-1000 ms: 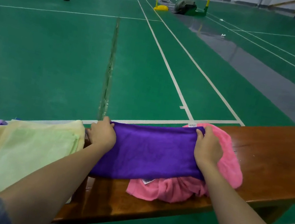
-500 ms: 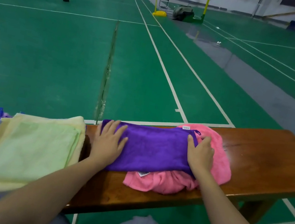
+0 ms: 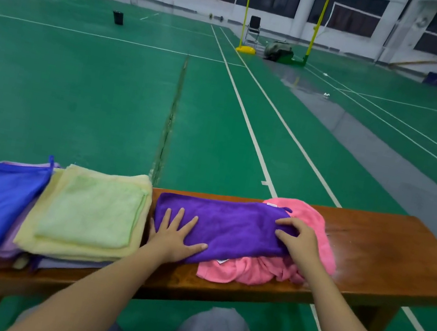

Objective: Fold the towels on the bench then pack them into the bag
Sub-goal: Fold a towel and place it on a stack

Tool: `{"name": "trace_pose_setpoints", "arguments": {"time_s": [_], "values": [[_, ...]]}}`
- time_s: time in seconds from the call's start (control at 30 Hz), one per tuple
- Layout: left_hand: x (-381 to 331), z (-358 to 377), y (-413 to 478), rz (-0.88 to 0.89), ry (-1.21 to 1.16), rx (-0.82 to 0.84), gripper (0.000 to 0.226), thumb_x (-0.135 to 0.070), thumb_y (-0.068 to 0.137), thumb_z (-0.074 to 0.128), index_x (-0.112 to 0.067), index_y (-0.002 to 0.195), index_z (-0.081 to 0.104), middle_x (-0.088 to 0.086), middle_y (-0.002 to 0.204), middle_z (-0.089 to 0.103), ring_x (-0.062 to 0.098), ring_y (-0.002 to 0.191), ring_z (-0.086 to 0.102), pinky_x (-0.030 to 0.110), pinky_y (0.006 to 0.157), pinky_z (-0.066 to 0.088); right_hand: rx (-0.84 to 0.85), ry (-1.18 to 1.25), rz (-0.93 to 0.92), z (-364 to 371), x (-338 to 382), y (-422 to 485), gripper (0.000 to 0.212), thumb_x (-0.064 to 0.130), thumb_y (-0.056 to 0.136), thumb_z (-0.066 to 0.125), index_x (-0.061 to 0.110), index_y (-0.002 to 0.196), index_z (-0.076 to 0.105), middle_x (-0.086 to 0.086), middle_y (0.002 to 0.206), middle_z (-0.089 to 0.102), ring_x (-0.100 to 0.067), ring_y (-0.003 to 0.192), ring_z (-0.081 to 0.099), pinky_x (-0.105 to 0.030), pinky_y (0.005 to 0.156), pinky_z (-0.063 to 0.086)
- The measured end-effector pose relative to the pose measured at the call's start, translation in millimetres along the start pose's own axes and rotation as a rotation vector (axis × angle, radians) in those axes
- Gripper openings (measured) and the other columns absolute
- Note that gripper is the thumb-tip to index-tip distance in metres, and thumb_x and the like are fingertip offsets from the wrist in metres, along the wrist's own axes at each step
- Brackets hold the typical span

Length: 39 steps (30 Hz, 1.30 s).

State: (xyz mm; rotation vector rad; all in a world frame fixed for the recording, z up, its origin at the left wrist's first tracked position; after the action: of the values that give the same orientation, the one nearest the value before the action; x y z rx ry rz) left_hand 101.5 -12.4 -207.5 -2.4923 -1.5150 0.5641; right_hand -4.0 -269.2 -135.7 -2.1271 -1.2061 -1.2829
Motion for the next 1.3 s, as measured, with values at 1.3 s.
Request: {"name": "trace_pose_setpoints", "arguments": {"time_s": [1.3], "values": [[30.6, -17.2, -56.9, 0.019, -1.409, -0.443, 0.045, -0.026, 0.103, 0.028, -0.019, 0.147, 0.026, -0.007, 0.153, 0.02, 0.01, 0.142, 0.019, 0.035, 0.119, 0.013, 0.664, -0.414, -0.308, 187.2, 95.2, -107.9, 0.088, 0.017, 0.07, 0.07, 0.031, 0.144, 0.026, 0.0, 0.13, 0.039, -0.022, 0.11, 0.049, -0.038, 0.095, 0.045]]}}
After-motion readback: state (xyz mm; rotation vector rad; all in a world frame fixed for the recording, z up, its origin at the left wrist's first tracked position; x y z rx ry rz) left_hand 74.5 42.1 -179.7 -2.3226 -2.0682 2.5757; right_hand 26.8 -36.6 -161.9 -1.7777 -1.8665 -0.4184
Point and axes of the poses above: each hand's wrist, its own y-axis towards the middle knuckle, its own z-axis out of the palm, x = y × z, the point moved 8 cm from there along y, towards the middle knuckle
